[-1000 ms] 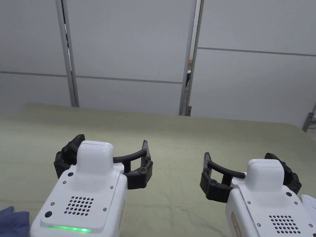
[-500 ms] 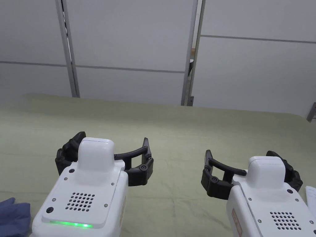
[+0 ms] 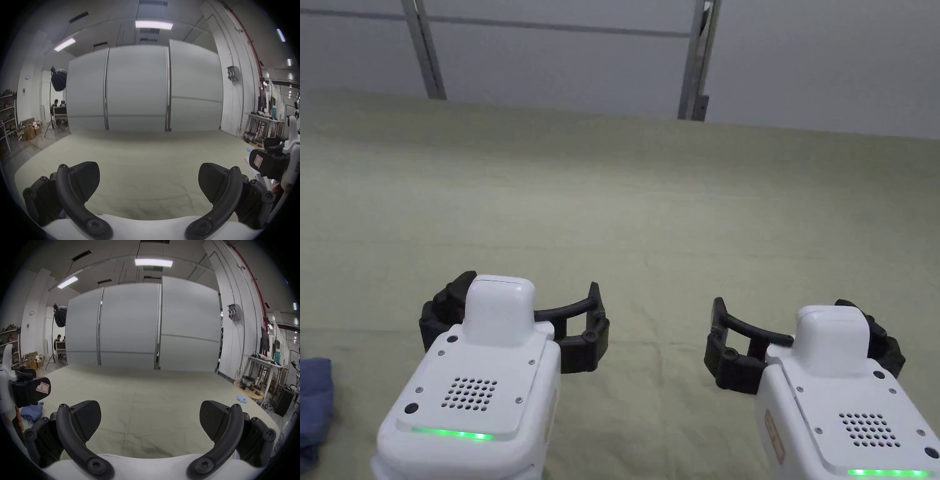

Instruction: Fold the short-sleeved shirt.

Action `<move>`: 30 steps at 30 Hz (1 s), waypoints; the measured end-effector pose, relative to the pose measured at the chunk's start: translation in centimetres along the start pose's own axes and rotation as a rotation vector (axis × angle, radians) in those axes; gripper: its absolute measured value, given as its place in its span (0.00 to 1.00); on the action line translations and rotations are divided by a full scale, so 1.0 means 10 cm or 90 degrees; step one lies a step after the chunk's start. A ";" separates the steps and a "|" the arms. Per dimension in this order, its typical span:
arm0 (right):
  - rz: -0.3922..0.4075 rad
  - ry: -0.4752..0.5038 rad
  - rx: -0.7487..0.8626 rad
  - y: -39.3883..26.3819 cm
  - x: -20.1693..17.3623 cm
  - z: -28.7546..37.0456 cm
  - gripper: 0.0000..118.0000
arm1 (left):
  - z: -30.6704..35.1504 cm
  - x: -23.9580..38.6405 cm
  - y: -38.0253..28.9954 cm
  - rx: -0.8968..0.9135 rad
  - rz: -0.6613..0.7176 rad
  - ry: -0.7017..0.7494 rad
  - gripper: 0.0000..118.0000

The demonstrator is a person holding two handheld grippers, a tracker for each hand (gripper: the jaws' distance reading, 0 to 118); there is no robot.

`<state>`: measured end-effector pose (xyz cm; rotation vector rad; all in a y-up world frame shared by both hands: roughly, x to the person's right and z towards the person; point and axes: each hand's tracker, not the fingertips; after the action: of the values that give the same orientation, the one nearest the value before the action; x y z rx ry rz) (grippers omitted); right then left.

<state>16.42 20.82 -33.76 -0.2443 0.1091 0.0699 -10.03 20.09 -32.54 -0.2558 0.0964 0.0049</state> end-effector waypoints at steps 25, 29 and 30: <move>-0.017 0.043 -0.396 -1.38 -0.08 -1.93 1.00 | -1.79 0.01 -1.46 -0.393 0.006 0.025 1.00; -0.006 0.030 -0.400 -1.39 -0.12 -1.92 1.00 | -1.79 0.01 -1.46 -0.392 0.007 0.024 1.00; -0.007 0.029 -0.399 -1.39 -0.12 -1.92 1.00 | -1.79 0.02 -1.46 -0.392 0.006 0.025 1.00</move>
<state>14.44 2.56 -48.84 -0.8728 0.1293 0.0859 -11.31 1.44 -46.06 -0.8709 0.1335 0.0393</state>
